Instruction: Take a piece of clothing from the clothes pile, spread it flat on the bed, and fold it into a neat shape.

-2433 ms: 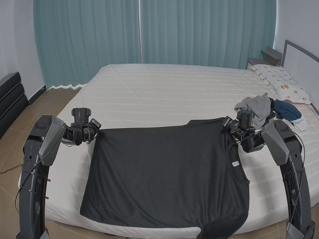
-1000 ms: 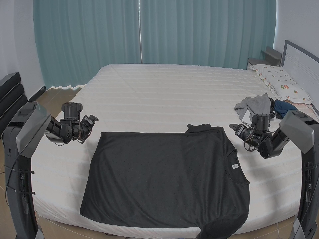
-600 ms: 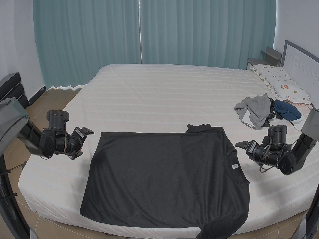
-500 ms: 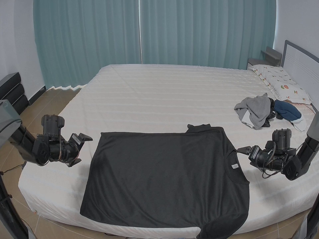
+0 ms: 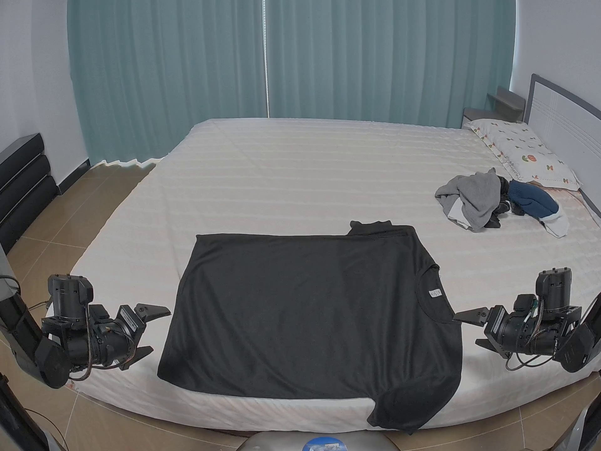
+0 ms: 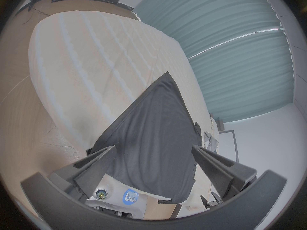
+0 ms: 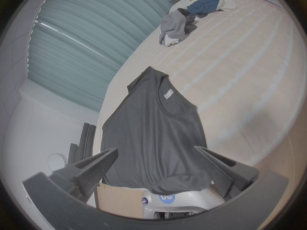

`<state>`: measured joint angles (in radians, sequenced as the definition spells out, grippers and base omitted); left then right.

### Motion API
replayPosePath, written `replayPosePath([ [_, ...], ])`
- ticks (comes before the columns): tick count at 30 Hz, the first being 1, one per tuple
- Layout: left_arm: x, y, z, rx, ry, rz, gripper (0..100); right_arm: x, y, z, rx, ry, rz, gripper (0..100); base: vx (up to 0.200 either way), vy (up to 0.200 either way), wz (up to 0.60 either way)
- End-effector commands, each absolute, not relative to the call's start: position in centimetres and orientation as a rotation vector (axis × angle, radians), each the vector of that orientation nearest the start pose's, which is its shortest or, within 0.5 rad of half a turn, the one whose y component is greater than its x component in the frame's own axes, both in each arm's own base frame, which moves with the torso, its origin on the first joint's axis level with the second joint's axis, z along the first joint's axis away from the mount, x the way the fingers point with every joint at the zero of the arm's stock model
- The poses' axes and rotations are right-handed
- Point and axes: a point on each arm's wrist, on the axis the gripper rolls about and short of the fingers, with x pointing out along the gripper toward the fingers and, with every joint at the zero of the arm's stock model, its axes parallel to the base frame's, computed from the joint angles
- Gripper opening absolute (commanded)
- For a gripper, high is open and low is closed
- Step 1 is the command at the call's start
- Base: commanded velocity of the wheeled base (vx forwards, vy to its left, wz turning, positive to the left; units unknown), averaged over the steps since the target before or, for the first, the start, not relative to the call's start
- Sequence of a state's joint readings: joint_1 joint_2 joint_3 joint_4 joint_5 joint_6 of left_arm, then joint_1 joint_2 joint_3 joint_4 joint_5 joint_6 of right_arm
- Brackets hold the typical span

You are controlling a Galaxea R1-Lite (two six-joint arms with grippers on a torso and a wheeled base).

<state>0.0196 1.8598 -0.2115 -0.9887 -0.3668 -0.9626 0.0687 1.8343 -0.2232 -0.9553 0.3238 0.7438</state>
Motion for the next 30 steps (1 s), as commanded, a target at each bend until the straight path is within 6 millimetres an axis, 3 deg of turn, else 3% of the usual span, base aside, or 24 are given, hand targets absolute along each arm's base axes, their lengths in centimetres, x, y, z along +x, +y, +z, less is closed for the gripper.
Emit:
replayPosePath([
  [1,21.6,-0.3,2.3,-1.058,0.847,0.044,100,22.2,2.2,4.6,0.796,0.791,0.112,100,0.000,0.000,0.00],
  [15,21.7,-0.3,1.4,-1.037,0.871,0.073,100,21.9,2.3,4.4,0.790,0.806,0.114,100,0.000,0.000,0.00],
  [19,21.9,-0.1,0.4,-0.947,0.882,0.099,100,21.9,2.6,4.4,0.781,0.810,0.125,100,0.000,0.000,0.00],
  [30,23.6,0.8,-1.9,-0.711,0.898,-0.047,100,21.4,3.4,4.2,0.764,0.831,0.150,100,0.000,0.000,0.00],
])
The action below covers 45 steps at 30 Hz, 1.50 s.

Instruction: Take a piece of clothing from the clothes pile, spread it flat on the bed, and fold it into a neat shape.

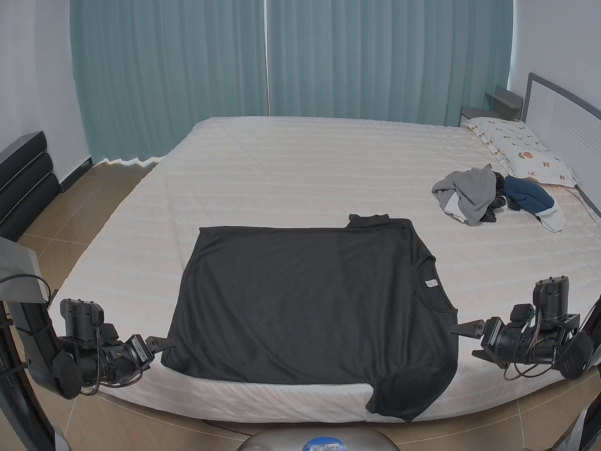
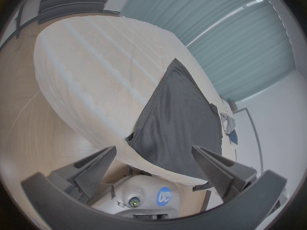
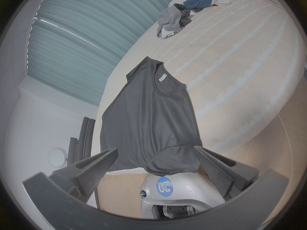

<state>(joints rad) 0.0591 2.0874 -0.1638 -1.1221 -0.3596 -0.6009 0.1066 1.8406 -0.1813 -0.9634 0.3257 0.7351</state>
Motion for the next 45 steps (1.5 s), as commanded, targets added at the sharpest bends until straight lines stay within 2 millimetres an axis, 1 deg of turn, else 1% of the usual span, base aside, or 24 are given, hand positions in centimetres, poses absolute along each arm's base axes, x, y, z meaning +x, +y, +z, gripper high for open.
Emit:
replayPosePath([
  [1,24.0,0.8,-2.0,-0.695,0.893,-0.058,100,21.5,3.4,4.2,0.764,0.831,0.150,100,0.000,0.000,0.00],
  [7,25.8,0.4,-2.2,-0.683,0.869,-0.088,100,21.5,3.4,4.2,0.766,0.832,0.149,100,0.000,0.000,0.00],
  [16,26.5,-0.3,-2.6,-0.659,0.870,-0.112,100,21.6,3.2,4.2,0.775,0.826,0.137,100,0.000,0.000,0.00],
  [27,26.1,-0.7,-3.1,-0.597,0.891,-0.101,100,21.8,3.1,4.0,0.776,0.831,0.133,100,0.000,0.000,0.00],
  [36,27.0,-1.1,-3.5,-0.571,0.877,-0.081,100,21.9,3.1,3.8,0.775,0.840,0.129,100,0.000,0.000,0.00],
  [41,27.1,-1.2,-3.5,-0.571,0.876,-0.080,100,22.0,3.1,3.8,0.776,0.839,0.127,100,0.000,0.000,0.00],
  [42,27.0,-1.2,-3.6,-0.572,0.879,-0.079,0,21.9,3.1,3.8,0.777,0.840,0.125,100,0.000,0.000,0.00],
  [45,26.6,-1.0,-3.6,-0.572,0.887,-0.063,0,21.9,3.1,3.7,0.777,0.842,0.125,100,0.000,0.000,0.00],
])
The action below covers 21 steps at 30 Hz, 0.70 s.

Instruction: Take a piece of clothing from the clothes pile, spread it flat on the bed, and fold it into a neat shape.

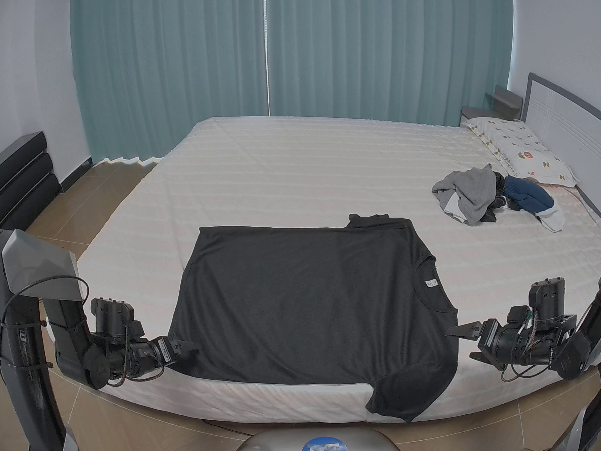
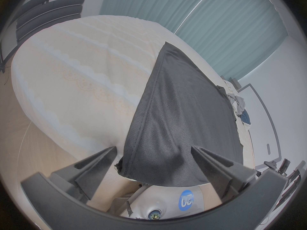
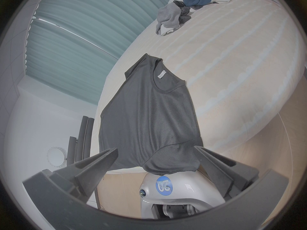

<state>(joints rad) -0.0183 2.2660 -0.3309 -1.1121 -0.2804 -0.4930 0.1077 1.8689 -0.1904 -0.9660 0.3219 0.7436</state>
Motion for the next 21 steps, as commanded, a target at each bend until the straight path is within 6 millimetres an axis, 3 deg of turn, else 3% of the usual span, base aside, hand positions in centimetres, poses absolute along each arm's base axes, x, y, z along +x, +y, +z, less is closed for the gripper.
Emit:
replayPosePath([
  [1,26.5,-0.9,-3.5,-0.574,0.887,-0.056,0,21.9,3.1,3.7,0.777,0.842,0.125,100,0.000,0.000,0.00],
  [16,24.9,0.3,-2.5,-0.593,0.879,-0.010,0,22.2,2.6,3.5,0.768,0.840,0.106,100,0.000,0.000,0.00],
  [21,24.2,0.5,-2.6,-0.608,0.894,0.006,0,23.8,2.0,1.9,0.739,0.865,0.077,100,0.000,0.000,0.00],
])
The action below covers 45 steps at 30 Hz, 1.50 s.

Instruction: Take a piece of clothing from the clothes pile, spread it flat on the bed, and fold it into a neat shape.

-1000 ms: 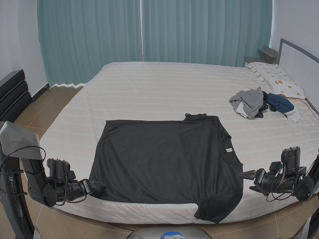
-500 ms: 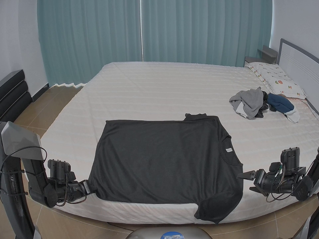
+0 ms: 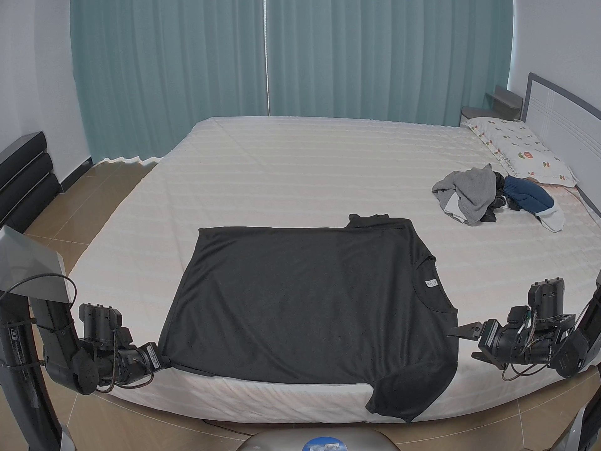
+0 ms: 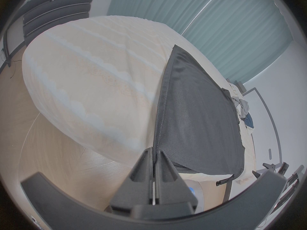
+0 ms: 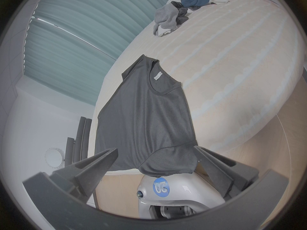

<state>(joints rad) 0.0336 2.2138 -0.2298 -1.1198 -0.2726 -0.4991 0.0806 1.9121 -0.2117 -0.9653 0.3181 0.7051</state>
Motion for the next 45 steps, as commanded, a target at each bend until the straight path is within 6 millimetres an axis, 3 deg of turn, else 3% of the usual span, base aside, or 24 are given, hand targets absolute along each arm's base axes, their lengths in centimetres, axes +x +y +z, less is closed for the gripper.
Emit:
replayPosePath([
  [1,24.3,0.7,-2.6,-0.612,0.888,0.012,0,24.1,1.9,1.6,0.733,0.870,0.072,100,0.000,0.000,0.00],
  [8,24.7,1.7,-1.8,-0.633,0.840,0.035,0,26.1,1.3,-2.4,0.690,0.930,-0.038,100,0.000,0.000,0.00],
  [25,25.2,1.6,-1.8,-0.668,0.835,0.041,0,29.4,2.5,-2.9,0.712,0.853,0.015,100,0.000,0.000,0.00],
  [26,25.2,1.5,-1.8,-0.669,0.835,0.040,0,29.5,2.6,-2.9,0.710,0.851,0.014,0,0.000,0.000,0.00],
  [30,25.0,1.5,-1.8,-0.668,0.841,0.040,0,30.5,2.5,-3.2,0.713,0.831,0.013,0,0.000,0.000,0.00],
  [45,24.7,0.5,-2.2,-0.655,0.877,0.010,0,34.9,2.1,-1.1,0.720,0.687,0.055,0,0.000,0.000,0.00],
])
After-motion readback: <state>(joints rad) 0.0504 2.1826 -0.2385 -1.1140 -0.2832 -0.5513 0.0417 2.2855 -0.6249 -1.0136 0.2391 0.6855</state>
